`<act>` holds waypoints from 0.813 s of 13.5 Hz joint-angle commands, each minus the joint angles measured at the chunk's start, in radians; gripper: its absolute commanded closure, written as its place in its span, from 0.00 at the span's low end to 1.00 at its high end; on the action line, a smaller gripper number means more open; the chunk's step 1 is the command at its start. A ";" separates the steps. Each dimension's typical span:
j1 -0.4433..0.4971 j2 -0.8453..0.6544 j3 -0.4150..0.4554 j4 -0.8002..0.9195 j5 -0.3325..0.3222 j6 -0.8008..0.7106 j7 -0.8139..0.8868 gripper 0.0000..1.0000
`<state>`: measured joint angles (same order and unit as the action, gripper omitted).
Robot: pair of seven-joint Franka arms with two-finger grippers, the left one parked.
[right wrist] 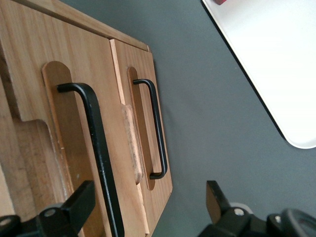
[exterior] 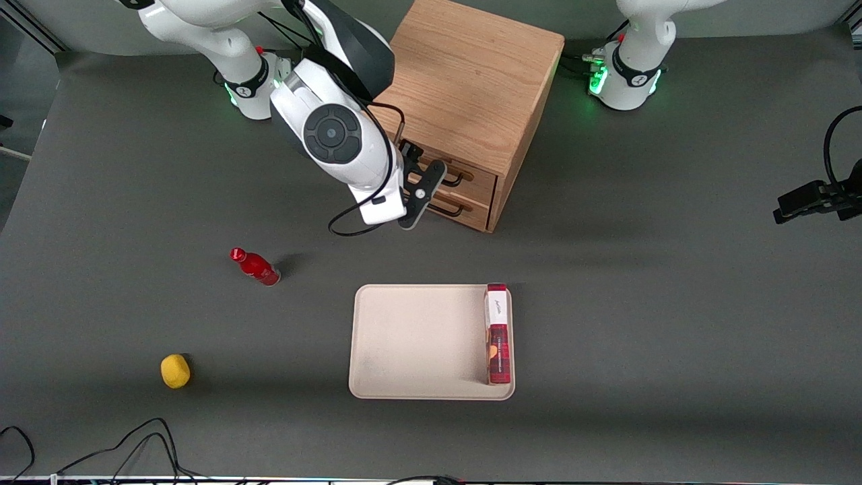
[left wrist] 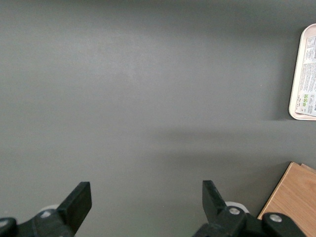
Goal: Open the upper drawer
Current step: 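Lower the right gripper onto the upper handle and close on it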
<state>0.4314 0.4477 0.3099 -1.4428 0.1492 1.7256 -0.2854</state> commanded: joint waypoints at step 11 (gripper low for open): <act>0.009 0.017 0.020 -0.027 0.012 0.058 -0.031 0.00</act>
<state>0.4339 0.4606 0.3354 -1.4646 0.1508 1.7610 -0.2914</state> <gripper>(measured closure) 0.000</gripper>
